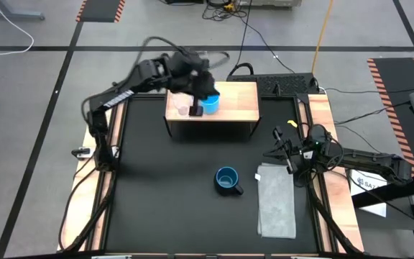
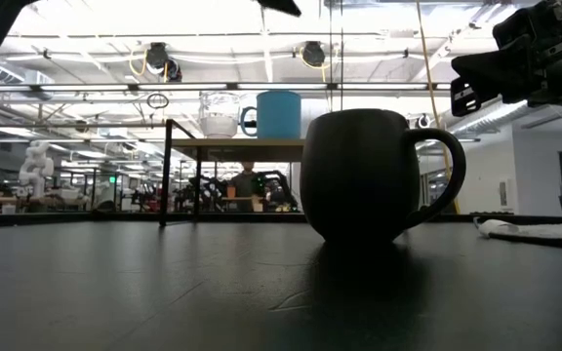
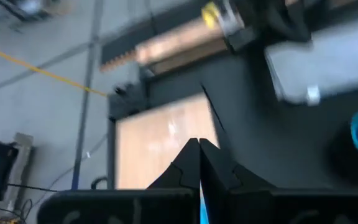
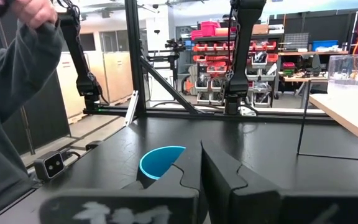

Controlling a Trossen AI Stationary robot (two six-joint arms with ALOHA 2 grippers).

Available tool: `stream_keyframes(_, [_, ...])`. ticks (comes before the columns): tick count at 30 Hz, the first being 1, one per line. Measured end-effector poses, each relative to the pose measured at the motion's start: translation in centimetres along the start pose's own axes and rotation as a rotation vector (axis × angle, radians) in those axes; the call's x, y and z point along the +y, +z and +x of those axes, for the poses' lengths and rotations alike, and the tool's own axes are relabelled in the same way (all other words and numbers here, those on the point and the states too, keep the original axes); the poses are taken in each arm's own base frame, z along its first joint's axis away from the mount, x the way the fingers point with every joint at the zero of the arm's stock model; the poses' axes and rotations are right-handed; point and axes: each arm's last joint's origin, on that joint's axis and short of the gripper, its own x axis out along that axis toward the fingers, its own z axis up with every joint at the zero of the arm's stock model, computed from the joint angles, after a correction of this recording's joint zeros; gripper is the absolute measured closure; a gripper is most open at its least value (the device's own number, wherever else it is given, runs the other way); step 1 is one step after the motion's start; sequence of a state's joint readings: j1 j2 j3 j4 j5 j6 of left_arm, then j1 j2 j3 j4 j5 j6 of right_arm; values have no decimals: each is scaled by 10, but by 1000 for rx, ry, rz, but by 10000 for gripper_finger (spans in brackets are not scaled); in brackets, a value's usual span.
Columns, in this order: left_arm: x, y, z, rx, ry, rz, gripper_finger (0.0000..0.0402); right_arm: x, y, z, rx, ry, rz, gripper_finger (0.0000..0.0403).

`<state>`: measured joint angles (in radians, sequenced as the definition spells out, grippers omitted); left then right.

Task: Stack small to large cups/mugs on shelf
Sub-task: Put the black mug on the shelf

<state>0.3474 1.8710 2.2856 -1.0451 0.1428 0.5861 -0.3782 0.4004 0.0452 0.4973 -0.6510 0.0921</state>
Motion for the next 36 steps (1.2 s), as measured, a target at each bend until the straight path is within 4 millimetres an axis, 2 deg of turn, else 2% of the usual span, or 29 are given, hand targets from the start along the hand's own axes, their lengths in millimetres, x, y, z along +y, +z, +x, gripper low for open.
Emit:
stream_keyframes(4, [9,6,-32,-127,20,-56,400,0,0,0,0,0,0,403])
stream_keyframes(8, [7,10,-56,-180,40,-54,400,0,0,0,0,0,0,403])
stream_keyframes(14, [5,3,-74,-107,84,-82,401,0,0,0,0,0,0,403])
stream_keyframes(20, [6,-11,-83,-9,64,-134,401,0,0,0,0,0,0,403])
stream_keyframes(27, [8,-5,-96,-80,131,-148,401,0,0,0,0,0,1,403])
stream_keyframes(36, [-6,-7,-152,-116,204,-168,401,0,0,0,1,1,20,403])
